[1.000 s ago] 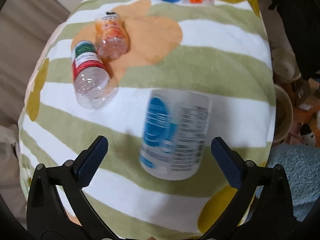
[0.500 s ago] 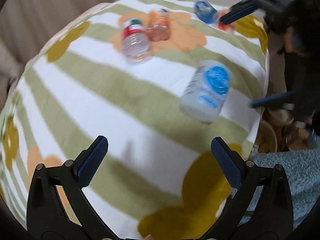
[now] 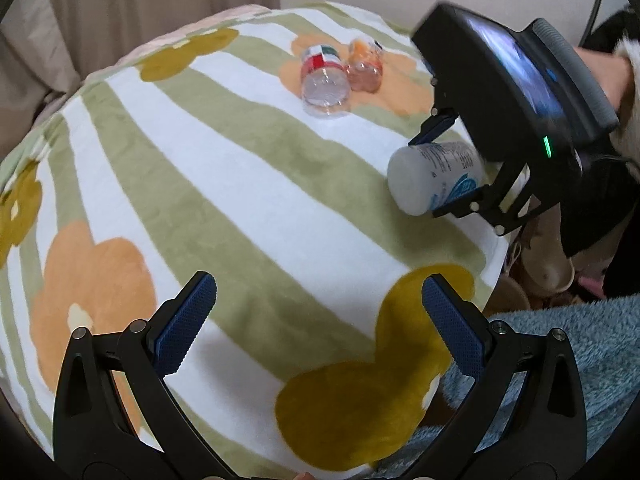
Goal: Flip cup upside down
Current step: 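Rotate the white cup rim-down with the right tool and lower it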
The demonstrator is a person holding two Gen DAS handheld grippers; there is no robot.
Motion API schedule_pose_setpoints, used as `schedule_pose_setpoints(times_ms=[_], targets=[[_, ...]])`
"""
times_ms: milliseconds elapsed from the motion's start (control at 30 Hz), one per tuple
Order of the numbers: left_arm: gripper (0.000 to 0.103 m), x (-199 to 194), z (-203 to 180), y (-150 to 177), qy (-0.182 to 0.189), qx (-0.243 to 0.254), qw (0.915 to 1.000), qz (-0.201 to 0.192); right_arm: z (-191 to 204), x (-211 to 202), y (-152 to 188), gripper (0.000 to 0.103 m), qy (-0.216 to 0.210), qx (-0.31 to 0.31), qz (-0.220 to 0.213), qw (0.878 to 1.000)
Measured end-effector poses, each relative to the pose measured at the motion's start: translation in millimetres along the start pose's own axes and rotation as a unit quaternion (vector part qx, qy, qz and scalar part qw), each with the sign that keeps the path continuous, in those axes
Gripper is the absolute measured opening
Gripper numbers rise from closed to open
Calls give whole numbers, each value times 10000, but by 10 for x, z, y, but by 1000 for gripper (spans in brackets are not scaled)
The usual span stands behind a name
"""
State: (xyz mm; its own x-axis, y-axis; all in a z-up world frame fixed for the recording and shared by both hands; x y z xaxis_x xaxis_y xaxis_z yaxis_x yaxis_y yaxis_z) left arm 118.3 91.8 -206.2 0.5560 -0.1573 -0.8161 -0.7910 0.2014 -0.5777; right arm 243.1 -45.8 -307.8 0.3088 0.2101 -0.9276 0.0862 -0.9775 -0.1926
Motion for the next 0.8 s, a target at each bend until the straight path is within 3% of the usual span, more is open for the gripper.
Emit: schedule_pose_setpoints(times_ms=[67, 100, 200, 233, 333, 367, 467, 533, 600, 667, 800], targets=[[102, -23, 14, -26, 70, -132, 9998, -109, -195, -104, 1, 57, -402, 1062, -237, 9932], [102, -31, 21, -40, 98, -195, 9996, -159, -299, -135, 19, 57, -621, 1674, -335, 9834], [102, -47, 20, -70, 182, -365, 9987, -290, -522, -135, 81, 57, -1045, 3040, -492, 9457], [102, -54, 14, -75, 214, -407, 9984, -324, -567, -109, 141, 57, -1166, 3602, -498, 9242], [102, -91, -4, -69, 264, -484, 9977, -405, -613, 14, 239, 57, -1469, 4471, -383, 8815], [102, -112, -3, -61, 259, -505, 9974, -434, -600, 75, 275, 57, -1425, 4638, -287, 8739], [102, -175, 0, -31, 285, -535, 9969, -499, -614, 141, 267, 58, -1284, 4713, -240, 8722], [102, -211, 8, -13, 246, -515, 9969, -539, -591, 148, 245, 59, -1424, 4716, -190, 8700], [102, -239, 17, 2, 214, -496, 9969, -568, -588, 165, 226, 71, -1488, 4697, -26, 8702], [102, -260, 26, 15, 214, -503, 9967, -600, -653, 191, 188, 77, -1519, 4615, 124, 8740], [102, -283, 33, 34, 254, -511, 9963, -637, -765, 221, 28, 77, -1660, 4670, 389, 8677]])
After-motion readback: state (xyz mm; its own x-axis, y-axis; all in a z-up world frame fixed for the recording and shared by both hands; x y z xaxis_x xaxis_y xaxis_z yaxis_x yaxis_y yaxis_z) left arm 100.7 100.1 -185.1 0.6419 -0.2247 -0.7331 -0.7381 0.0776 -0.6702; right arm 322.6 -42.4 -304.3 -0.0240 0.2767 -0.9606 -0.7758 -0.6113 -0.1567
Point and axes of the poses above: each gripper's, at about its wrist camera, not at the fingertips, and x roughly the way its jaws point, z to its left, y to its underside, the point moved 4 cm from there along x, roughly the way its jaws point
